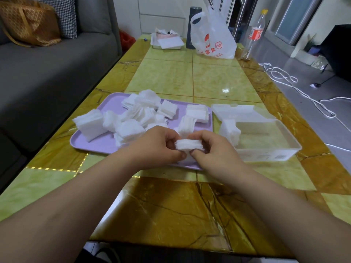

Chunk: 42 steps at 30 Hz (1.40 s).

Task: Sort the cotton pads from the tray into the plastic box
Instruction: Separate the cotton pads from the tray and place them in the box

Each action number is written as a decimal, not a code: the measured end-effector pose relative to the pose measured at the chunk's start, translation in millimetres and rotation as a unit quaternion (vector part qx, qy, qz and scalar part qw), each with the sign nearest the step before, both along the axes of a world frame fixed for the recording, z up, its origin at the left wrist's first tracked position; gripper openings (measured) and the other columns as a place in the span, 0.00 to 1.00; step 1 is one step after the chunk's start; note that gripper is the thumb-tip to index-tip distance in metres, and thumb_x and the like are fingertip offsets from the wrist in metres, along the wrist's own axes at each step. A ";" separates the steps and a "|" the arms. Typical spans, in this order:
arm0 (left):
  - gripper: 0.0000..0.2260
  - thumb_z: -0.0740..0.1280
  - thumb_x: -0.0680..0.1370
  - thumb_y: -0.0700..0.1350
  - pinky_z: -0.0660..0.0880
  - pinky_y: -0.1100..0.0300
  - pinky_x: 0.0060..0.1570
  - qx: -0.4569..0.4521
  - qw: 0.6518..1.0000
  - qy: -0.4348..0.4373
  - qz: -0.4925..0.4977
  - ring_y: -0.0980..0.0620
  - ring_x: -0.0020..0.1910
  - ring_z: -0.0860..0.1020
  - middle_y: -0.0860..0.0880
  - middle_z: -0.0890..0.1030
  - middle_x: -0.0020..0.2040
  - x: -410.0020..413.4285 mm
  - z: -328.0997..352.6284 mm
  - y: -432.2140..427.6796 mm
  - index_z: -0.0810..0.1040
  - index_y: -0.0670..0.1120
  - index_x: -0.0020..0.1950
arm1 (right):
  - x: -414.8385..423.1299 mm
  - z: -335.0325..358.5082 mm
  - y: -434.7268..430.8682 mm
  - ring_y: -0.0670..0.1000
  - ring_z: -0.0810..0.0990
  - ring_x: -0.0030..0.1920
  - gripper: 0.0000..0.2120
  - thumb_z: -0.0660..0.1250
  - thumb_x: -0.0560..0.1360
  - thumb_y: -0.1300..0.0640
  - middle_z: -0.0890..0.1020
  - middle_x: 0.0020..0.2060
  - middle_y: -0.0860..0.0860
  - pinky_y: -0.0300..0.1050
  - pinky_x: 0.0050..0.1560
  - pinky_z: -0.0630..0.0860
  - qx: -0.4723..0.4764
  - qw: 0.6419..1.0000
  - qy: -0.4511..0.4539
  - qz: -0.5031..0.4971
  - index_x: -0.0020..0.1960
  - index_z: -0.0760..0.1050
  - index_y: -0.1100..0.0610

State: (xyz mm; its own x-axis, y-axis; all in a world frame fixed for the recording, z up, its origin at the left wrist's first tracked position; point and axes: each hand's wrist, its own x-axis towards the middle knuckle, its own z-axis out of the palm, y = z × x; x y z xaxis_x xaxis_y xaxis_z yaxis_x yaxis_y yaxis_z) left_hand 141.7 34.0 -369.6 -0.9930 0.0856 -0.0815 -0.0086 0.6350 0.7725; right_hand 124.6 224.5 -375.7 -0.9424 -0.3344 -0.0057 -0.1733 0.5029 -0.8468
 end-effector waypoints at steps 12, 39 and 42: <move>0.07 0.76 0.73 0.50 0.71 0.59 0.35 -0.058 0.998 0.001 -0.020 0.56 0.33 0.76 0.46 0.82 0.37 2.0 0.1 4.8 0.83 0.48 0.45 | 3.1 -6.1 -12.2 0.47 0.84 0.55 0.09 0.66 0.81 0.57 0.86 0.51 0.46 0.51 0.62 0.81 -0.117 0.985 -0.086 -0.090 0.57 0.84 0.51; 0.16 0.77 0.75 0.43 0.77 0.56 0.39 0.285 0.946 -0.084 0.130 0.49 0.38 0.85 0.41 0.87 0.43 5.1 15.8 12.8 0.78 0.44 0.60 | -9.9 0.4 -0.9 0.55 0.86 0.52 0.08 0.74 0.75 0.56 0.88 0.50 0.48 0.60 0.59 0.81 -0.199 0.968 -0.052 -0.141 0.54 0.79 0.50; 0.17 0.78 0.74 0.42 0.77 0.58 0.38 0.277 0.950 -0.064 0.130 0.49 0.38 0.85 0.41 0.87 0.43 5.3 16.5 10.7 0.79 0.44 0.60 | -9.1 -0.8 -1.8 0.56 0.86 0.52 0.08 0.74 0.76 0.56 0.88 0.50 0.48 0.60 0.58 0.82 -0.197 0.968 -0.048 -0.145 0.53 0.79 0.50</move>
State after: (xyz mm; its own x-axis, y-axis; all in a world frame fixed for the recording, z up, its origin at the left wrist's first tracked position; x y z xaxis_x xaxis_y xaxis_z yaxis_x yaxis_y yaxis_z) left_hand 147.0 44.7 -353.1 -0.9712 -0.0961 -0.2179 -0.2268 0.0943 0.9694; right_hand 115.4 222.7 -376.5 -0.9985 -0.0503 -0.0226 0.0147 0.1526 -0.9882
